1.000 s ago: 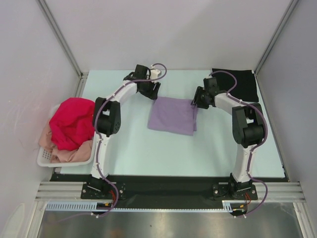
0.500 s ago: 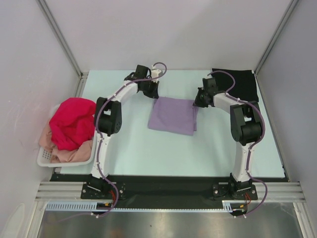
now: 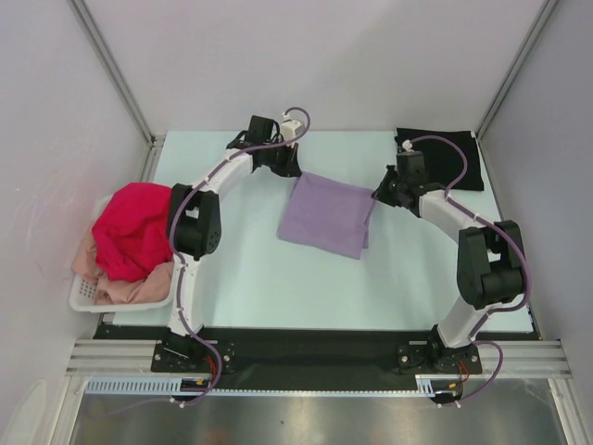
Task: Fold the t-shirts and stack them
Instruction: Fold the tshirt
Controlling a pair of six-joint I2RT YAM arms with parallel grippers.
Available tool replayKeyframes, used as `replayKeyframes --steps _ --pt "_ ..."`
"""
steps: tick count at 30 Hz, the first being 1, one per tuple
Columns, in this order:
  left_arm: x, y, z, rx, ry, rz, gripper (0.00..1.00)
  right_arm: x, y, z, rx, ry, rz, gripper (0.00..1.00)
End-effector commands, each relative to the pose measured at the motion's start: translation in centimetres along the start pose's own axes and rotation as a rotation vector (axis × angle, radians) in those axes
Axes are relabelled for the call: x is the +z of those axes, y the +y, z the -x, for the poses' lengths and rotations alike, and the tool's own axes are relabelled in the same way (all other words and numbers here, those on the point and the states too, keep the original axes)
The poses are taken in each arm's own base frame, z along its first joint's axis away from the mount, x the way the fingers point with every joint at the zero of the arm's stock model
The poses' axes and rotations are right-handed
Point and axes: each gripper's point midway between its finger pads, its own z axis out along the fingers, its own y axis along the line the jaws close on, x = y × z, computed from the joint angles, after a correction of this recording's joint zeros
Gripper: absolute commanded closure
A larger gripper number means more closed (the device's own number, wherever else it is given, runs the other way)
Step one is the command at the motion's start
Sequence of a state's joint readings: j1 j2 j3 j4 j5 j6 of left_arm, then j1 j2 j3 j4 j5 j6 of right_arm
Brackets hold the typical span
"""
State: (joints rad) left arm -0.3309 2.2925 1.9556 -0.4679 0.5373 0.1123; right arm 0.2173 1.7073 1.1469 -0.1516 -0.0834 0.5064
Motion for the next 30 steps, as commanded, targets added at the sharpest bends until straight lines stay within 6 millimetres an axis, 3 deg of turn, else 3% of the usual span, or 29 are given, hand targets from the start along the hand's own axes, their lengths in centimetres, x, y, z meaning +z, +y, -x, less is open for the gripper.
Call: replayKeyframes --steps 1,7,9,10,12,16,20,21,23,24,27,29,30 --pt "-2.1 -3.2 4.4 0.072 -0.113 -0.059 1.00 -0.3 -1.4 0.6 0.061 -0.032 -0.023 1.00" --pt "-0.6 -2.0 5.1 0.034 -0.129 0.001 1.00 -0.7 -2.5 1.2 0.115 -0.048 -0.030 1.00" --pt "0.8 -0.3 3.8 -0.018 -0.088 0.058 1.00 0.2 -2.5 1.7 0.109 -0.047 -0.015 1.00" --pt "0.8 0.1 4.5 -0.017 -0.097 0.079 1.00 0.7 -2.2 2.1 0.100 -0.056 -0.005 1.00" --pt "2.0 1.4 2.9 -0.052 -0.051 0.117 1.00 2.1 -2.5 2.3 0.092 -0.049 -0.011 1.00" --pt "2.7 3.2 2.6 -0.084 -0.045 0.194 1.00 4.4 -4.2 2.7 0.107 -0.032 -0.058 1.00" --pt "2.6 4.1 2.6 -0.085 -0.048 0.250 1.00 5.8 -4.3 2.7 0.114 -0.015 -0.053 1.00" --pt "2.6 4.1 2.7 -0.076 -0.049 0.249 0.95 5.9 -4.4 2.7 0.116 -0.012 -0.060 0.97" --pt "2.9 3.9 3.0 -0.060 -0.060 0.224 0.75 6.2 -5.1 2.6 0.128 -0.012 -0.085 0.88" --pt "2.9 3.9 3.1 -0.057 -0.061 0.224 0.52 6.2 -5.1 2.7 0.131 -0.012 -0.085 0.71" --pt "1.9 4.8 4.0 -0.022 -0.062 0.283 0.38 5.6 -4.5 3.2 0.128 0.003 -0.068 0.57" --pt "0.2 5.1 5.4 0.009 -0.086 0.328 0.36 4.0 -4.1 3.6 0.123 0.000 -0.071 0.53" --pt "-0.6 5.9 5.1 0.012 -0.077 0.372 0.33 3.4 -4.1 3.5 0.122 0.000 -0.077 0.50"
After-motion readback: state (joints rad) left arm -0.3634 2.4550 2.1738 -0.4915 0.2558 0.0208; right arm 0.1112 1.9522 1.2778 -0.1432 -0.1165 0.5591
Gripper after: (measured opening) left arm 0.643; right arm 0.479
